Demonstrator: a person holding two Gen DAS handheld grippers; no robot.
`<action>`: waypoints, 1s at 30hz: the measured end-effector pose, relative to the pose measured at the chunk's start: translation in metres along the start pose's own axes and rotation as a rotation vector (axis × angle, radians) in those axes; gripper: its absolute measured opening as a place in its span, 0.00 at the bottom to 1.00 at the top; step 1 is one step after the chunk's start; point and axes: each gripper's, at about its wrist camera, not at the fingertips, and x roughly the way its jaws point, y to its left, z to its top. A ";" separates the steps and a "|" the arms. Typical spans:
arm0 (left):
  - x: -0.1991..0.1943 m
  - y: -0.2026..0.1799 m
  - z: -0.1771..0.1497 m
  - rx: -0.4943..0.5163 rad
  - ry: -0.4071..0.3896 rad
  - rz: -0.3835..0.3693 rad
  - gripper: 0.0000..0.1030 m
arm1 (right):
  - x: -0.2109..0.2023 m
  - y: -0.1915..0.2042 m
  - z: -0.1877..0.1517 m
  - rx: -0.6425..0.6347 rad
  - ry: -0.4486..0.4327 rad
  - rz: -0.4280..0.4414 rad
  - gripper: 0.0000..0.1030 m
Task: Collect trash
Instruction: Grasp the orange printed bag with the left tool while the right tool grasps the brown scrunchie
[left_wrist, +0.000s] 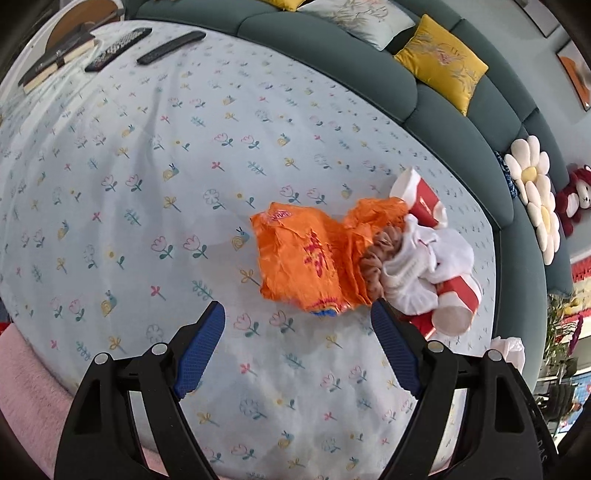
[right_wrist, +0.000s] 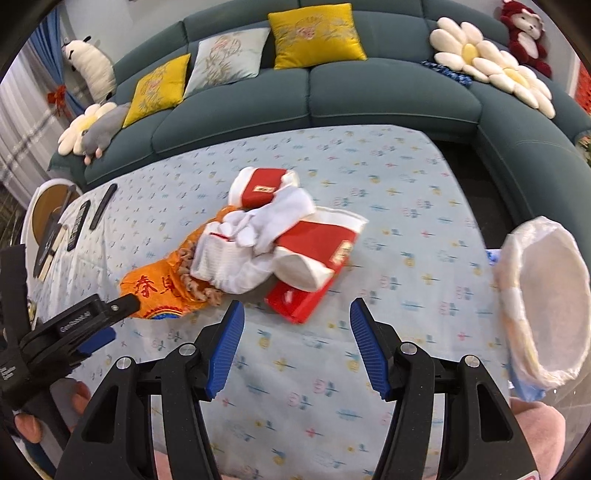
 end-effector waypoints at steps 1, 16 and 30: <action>0.003 0.001 0.002 -0.003 0.003 -0.002 0.75 | 0.005 0.006 0.002 -0.005 0.007 0.005 0.56; 0.022 0.011 0.018 -0.010 0.037 -0.098 0.21 | 0.072 0.078 0.003 -0.130 0.124 0.118 0.43; 0.017 0.020 0.023 -0.008 0.048 -0.107 0.21 | 0.119 0.102 0.004 -0.144 0.199 0.157 0.19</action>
